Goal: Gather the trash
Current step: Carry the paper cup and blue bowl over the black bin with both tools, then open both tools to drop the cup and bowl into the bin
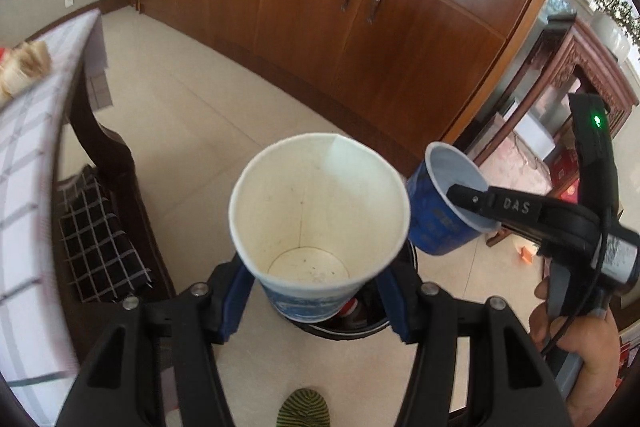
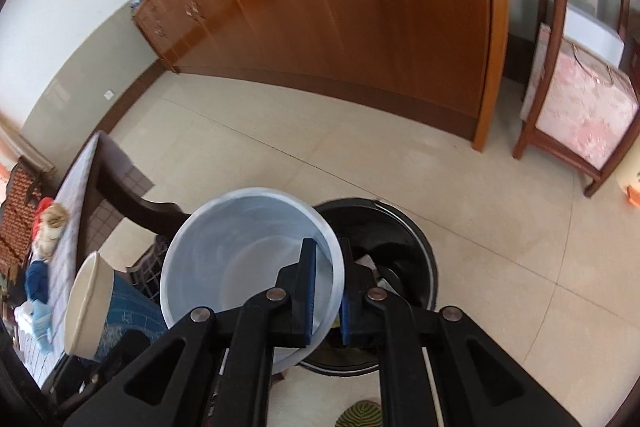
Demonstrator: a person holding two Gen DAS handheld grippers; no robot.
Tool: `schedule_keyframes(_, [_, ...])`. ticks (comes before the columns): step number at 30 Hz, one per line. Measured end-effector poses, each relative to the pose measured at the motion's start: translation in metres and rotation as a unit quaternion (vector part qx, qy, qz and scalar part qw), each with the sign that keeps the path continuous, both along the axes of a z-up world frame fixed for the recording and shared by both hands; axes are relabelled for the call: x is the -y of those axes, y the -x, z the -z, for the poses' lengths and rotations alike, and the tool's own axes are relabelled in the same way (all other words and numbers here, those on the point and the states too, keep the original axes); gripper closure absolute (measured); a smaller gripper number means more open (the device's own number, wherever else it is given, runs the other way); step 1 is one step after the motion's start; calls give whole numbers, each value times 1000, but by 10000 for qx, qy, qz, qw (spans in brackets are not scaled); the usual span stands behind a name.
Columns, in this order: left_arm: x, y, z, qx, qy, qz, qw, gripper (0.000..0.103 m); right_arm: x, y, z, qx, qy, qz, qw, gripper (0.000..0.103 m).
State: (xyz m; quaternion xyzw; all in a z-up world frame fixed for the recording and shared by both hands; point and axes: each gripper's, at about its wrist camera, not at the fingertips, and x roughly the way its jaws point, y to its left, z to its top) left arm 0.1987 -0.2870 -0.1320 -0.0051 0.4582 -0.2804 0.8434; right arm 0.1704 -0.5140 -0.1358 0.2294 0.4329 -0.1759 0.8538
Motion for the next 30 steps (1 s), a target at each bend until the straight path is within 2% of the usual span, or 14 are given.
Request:
schedule_keyframes(2, [9,0,10,-99,-42,29,9999,44,10,-5,12,-107,-226,77,9997,93])
schedule_keyframes(4, [13,-2,19,-254,-38,46,9997,44,16,-12,20,-256,-75,105,9996,93])
schedule_keyframes(18, [46,-27,73,-1043,-177,-49,9944,40,44,-39,83,-892,-280,329,9951,93])
schedule_keyframes(20, [49,-31,80,-1202,-172,-39,9926,37,47,-40,88,-970,-235,390,9942,93])
schedule_keyframes(22, [49,-35,85,-1357,-168,-100,9906,28,51,-41,92,-1019,-262,466,9934,93])
schedule_keyframes(23, [48,-36,86,-1398,-116,-128,9900,27,52,-41,95,-1068,-314,494,9926,92])
schedule_keyframes(25, [47,-37,84,-1387,-66,-162,9902,24,53,-42,96,-1094,-339,514,9921,85])
schedule_keyframes(27, [43,-37,80,-1332,-61,-210,9909,24,54,-42,95,-1065,-280,549,9924,57])
schedule_keyframes(30, [36,-33,63,-1070,-13,-312,9938,24,56,-38,85,-915,-236,659,9933,55])
